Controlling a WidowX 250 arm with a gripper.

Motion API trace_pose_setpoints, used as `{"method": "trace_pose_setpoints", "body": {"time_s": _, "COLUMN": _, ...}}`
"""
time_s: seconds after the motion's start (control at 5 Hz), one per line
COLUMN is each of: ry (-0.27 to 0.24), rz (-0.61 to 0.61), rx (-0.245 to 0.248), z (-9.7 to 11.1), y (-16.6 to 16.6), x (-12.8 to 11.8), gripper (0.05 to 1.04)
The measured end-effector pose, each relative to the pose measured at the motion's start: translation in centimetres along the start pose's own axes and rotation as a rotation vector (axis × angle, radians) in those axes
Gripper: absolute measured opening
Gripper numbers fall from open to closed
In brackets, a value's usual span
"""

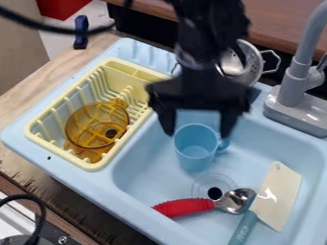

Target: Moved the blue spatula from the dish drainer to inside the sink

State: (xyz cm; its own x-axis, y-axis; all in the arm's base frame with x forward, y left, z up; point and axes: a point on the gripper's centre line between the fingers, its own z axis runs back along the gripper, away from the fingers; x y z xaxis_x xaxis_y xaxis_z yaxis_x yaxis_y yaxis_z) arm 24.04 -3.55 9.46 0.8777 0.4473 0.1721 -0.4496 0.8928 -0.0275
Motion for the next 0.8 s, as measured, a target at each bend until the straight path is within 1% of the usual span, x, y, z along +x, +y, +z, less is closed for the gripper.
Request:
{"method": "trace_pose_setpoints", "body": {"time_s": 0.2, "ry": 0.004, "rz": 0.059, "rx": 0.019, "z": -0.7, "y": 1.4, "x": 2.3, "gripper": 0.999}}
{"method": "trace_pose_setpoints", "body": {"time_s": 0.4, "ry": 0.001, "rz": 0.092, "rx": 0.036, "z": -0.6, "y": 2.0, "x": 3.3, "gripper": 0.999}}
{"method": "trace_pose_setpoints", "body": {"time_s": 0.6, "ry": 0.009, "rz": 0.074, "rx": 0.063, "z": -0.9, "y": 3.6, "x": 3.5, "gripper": 0.999}}
{"method": "trace_pose_setpoints", "body": {"time_s": 0.8, "ry": 0.017, "rz": 0.063, "rx": 0.098, "z": -1.3, "y": 5.7, "x": 3.2, "gripper": 0.999}}
